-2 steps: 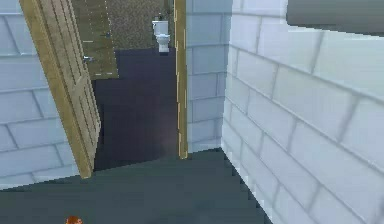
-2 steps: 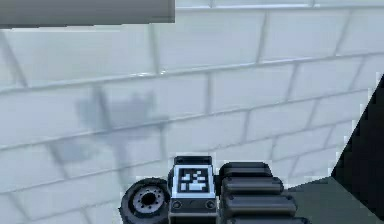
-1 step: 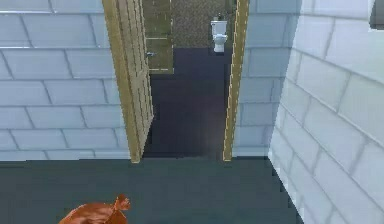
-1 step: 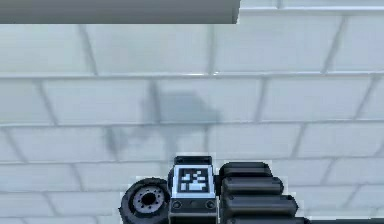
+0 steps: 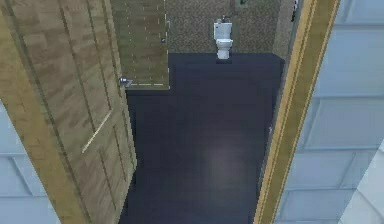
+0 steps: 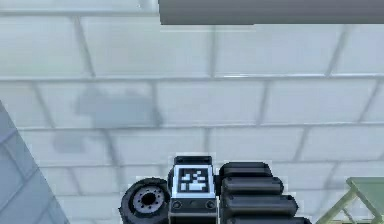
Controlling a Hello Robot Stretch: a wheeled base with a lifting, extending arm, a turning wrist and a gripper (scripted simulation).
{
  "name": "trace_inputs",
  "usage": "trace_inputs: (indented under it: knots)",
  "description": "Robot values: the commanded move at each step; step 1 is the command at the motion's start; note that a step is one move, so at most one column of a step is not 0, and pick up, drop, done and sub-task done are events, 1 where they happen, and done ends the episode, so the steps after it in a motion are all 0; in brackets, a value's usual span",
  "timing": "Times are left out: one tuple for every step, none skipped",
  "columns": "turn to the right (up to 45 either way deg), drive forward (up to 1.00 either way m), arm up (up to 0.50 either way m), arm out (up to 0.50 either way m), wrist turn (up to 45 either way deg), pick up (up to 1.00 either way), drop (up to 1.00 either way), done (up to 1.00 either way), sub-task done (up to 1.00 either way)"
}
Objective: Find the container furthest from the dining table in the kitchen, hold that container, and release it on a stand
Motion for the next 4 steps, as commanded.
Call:
trace_inputs:
  knots:
    - [0.0, 0.75, 0.0, 0.0, 0.0, 0.0, 0.0, 0.0, 0.0]
    - [24.0, 0.0, 0.0, 0.0, 0.0, 0.0, 0.0, 0.0, 0.0]
    - [0.0, 1.0, 0.0, 0.0, 0.0, 0.0, 0.0, 0.0, 0.0]
    - [45.0, 0.0, 0.0, 0.0, 0.0, 0.0, 0.0, 0.0, 0.0]
